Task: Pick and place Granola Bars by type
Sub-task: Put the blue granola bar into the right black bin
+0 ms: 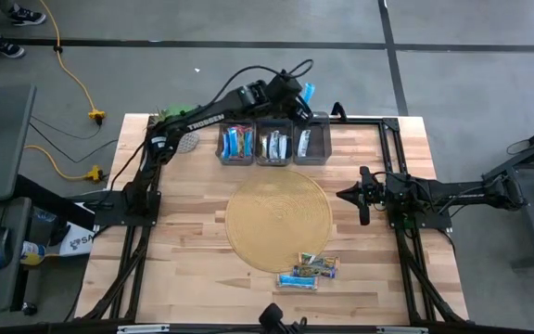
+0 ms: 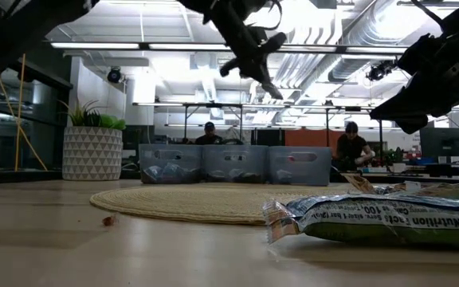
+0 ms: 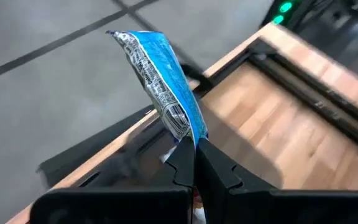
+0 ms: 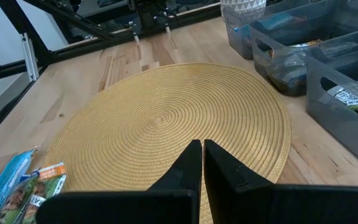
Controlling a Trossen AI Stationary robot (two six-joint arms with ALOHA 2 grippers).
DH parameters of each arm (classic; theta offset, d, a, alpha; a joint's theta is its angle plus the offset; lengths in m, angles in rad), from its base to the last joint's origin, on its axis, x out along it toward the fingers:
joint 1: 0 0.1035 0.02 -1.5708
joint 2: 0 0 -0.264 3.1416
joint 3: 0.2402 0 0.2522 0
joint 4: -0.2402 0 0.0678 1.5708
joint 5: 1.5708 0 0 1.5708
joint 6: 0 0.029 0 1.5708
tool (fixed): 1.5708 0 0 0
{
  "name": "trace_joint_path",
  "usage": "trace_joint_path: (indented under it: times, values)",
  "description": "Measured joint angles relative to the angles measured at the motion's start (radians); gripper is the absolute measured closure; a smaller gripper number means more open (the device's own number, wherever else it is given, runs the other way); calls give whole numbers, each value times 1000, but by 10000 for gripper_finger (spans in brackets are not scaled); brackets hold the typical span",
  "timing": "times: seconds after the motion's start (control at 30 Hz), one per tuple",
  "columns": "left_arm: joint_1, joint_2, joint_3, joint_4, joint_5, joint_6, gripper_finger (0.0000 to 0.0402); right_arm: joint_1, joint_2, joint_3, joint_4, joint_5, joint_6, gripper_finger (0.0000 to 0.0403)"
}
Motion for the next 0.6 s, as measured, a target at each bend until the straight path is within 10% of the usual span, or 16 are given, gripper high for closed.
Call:
trace_joint_path:
  times: [0.6]
  values:
    - [-24, 161, -137, 246, 153, -149, 401, 0, -1, 2, 0, 0, 0, 402]
